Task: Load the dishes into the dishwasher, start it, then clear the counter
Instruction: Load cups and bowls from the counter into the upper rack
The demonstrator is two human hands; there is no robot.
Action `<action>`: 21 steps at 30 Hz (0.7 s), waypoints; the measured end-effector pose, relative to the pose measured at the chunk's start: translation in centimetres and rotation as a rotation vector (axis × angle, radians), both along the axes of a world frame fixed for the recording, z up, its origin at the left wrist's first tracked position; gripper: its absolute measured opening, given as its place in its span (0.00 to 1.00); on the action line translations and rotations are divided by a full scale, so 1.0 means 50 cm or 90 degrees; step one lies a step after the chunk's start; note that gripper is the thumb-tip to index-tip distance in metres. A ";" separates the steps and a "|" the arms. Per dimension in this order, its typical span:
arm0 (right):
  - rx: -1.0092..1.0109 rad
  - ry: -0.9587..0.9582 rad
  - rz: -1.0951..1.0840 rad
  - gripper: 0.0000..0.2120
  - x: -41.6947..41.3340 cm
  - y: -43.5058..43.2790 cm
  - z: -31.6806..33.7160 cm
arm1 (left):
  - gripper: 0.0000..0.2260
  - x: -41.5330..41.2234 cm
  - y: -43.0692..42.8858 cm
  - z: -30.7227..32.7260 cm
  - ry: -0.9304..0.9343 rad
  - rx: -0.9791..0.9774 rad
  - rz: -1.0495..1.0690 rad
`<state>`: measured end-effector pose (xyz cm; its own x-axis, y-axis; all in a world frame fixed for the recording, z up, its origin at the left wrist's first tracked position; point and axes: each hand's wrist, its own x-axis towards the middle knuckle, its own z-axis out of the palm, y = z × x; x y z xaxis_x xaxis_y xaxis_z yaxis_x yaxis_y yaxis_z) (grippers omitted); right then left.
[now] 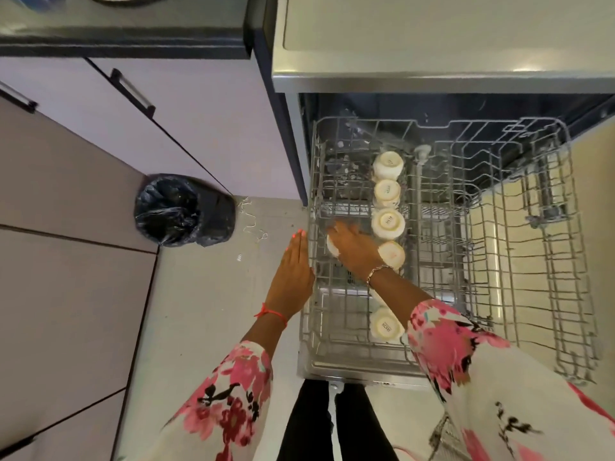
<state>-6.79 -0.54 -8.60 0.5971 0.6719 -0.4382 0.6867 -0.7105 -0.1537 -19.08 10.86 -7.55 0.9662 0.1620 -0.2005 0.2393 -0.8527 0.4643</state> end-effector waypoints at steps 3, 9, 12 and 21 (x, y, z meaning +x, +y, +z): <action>-0.010 -0.014 0.041 0.28 0.009 0.022 -0.030 | 0.27 0.001 -0.001 -0.019 -0.019 -0.020 0.011; 0.056 -0.044 0.037 0.32 -0.011 0.018 -0.064 | 0.28 0.000 -0.002 -0.044 -0.021 -0.056 0.029; 0.103 0.042 -0.007 0.39 -0.016 0.013 -0.071 | 0.28 0.001 -0.002 -0.047 -0.022 -0.063 0.029; 0.131 0.110 -0.072 0.36 -0.017 -0.011 -0.030 | 0.29 -0.003 0.012 -0.020 0.049 0.004 -0.004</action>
